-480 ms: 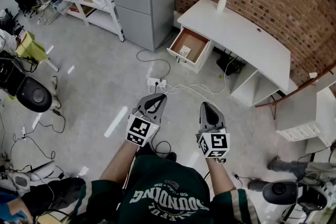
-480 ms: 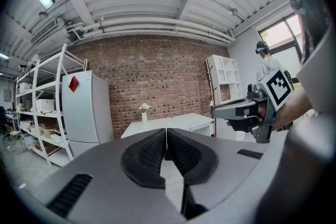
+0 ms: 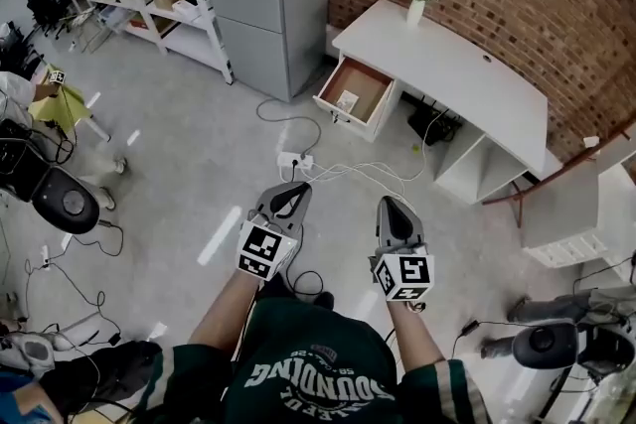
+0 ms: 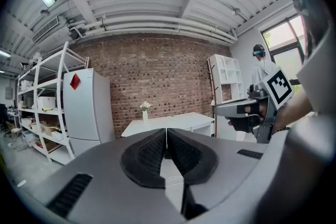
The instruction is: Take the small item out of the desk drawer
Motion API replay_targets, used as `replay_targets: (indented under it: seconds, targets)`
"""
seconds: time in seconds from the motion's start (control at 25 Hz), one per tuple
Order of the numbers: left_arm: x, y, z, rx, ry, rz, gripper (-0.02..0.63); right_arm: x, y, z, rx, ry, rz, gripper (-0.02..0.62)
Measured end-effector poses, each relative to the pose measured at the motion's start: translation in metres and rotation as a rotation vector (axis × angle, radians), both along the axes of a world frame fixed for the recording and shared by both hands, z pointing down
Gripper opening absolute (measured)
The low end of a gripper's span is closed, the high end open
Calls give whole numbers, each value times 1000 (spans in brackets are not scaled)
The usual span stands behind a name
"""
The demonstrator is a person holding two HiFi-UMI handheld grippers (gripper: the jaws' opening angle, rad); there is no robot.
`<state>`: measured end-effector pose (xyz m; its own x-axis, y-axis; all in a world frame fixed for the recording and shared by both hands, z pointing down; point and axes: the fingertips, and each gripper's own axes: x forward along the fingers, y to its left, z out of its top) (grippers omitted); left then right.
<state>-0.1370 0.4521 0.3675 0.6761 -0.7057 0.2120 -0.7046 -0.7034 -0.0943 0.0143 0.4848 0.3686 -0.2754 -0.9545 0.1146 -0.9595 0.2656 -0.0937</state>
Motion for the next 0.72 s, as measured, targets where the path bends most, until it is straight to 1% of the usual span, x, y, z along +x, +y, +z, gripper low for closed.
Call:
replay_targets:
  seconds: [0.2, 0.44, 0.72]
  targets:
    - [4, 0, -3, -2, -11, -8, 18, -2, 3, 0, -10, -14, -23, 25]
    - [7, 13, 5, -23, -15, -32, 18, -2, 13, 10, -33, -26, -61, 25]
    - [14, 5, 0, -19, 8, -39, 18, 3, 13, 12, -37, -34, -71, 25]
